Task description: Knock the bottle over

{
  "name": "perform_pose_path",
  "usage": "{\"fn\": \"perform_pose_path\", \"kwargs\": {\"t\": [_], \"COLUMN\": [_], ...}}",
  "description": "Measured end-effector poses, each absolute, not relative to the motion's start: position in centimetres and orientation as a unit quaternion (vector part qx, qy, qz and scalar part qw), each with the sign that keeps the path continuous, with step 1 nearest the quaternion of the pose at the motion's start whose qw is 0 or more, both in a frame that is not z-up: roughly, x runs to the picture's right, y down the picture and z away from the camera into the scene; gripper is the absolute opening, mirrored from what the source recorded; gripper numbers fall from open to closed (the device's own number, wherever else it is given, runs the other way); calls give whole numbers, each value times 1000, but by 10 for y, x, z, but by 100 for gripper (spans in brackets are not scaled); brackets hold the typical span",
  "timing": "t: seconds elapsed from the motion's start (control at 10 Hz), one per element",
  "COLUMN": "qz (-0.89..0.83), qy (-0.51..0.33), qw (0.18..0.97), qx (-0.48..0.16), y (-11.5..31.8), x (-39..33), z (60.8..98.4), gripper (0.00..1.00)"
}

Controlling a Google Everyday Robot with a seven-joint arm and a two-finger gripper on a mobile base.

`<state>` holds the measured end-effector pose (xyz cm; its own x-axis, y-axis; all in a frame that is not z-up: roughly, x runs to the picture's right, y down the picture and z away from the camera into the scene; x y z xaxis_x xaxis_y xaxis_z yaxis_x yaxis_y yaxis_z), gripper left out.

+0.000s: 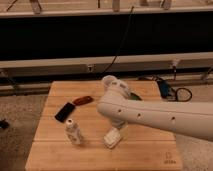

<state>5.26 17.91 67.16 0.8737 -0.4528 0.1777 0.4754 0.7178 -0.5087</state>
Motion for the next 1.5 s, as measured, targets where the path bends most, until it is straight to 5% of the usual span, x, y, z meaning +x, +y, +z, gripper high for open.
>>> {"fn": "perform_pose_path", "kwargs": {"t": [0.2, 0.8, 1.5], "qz": [-256, -272, -313], "qy": [-27, -40, -68], "qw": [925, 917, 900], "qx": [-280, -288, -297], "y": [185, 208, 225], "x": [42, 28, -16], "z": [673, 674, 684], "gripper": [64, 7, 2]}}
